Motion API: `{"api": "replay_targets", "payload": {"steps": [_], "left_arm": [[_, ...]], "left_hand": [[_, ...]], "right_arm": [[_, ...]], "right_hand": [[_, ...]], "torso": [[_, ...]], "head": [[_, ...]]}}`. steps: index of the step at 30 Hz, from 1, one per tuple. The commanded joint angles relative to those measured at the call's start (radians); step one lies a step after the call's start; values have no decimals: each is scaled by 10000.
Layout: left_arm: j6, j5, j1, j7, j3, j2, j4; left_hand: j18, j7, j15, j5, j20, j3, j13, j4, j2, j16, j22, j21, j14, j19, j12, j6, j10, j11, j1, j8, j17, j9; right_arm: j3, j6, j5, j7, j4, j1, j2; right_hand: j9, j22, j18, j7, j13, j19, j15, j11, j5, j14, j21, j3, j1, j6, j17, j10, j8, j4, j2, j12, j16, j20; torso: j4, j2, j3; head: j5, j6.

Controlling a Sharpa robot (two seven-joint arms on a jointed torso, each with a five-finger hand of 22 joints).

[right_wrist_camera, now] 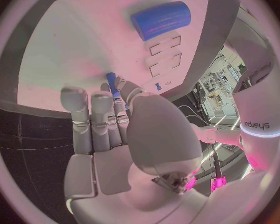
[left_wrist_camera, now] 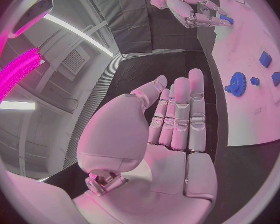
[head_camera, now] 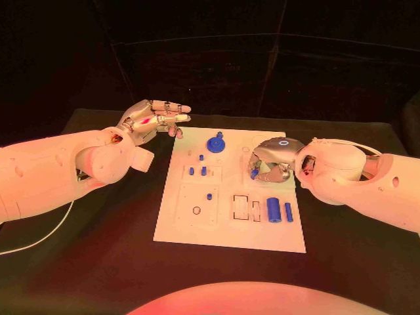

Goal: Assemble the parts on the task board

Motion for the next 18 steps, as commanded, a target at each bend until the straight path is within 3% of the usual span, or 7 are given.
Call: {"api": "replay_targets", "payload": {"steps": [1,6,16,18], "left_arm": [[119,21,14,33,7,13,3],[127,21,14,19,7,12,0],[134,21,14,-23,5,-7,-39],[131,21,14,-29,5,-8,-48]], "left_hand": [[133,17,31,31,13,-64,11,-22,50,-63,-11,-22,-66,-51,62,-51,-71,-22,31,67,-8,-15],[133,17,31,31,13,-64,11,-22,50,-63,-11,-22,-66,-51,62,-51,-71,-22,31,67,-8,-15],[133,17,31,31,13,-64,11,-22,50,-63,-11,-22,-66,-51,62,-51,-71,-22,31,67,-8,-15],[133,17,31,31,13,-64,11,-22,50,-63,-11,-22,-66,-51,62,-51,-71,-22,31,67,-8,-15]], "right_arm": [[6,-344,-65,43,-7,17,3],[6,-726,-63,-42,20,16,-59],[17,-1182,1062,80,772,20,-627],[84,-1349,1289,147,966,22,-736]], "right_hand": [[54,391,-245,1,21,171,-38,-30,-337,181,295,348,167,233,236,275,110,-16,176,-50,247,-4],[109,968,-334,-4,41,374,-77,-83,-441,258,735,787,239,480,636,610,196,-106,276,-105,667,-45],[107,1056,-340,62,35,313,-58,-37,-411,191,842,1207,144,452,671,696,111,-309,-13,-382,772,-45],[100,1059,-339,79,33,295,-49,-20,-389,179,848,1255,111,425,676,678,85,-326,-57,-431,784,-37]], "torso": [[0,-3,-4],[-1,-7,-1],[0,-13,-8],[1,-15,-8]], "head": [[-2,-19],[9,-35],[9,-18],[10,-12]]}}
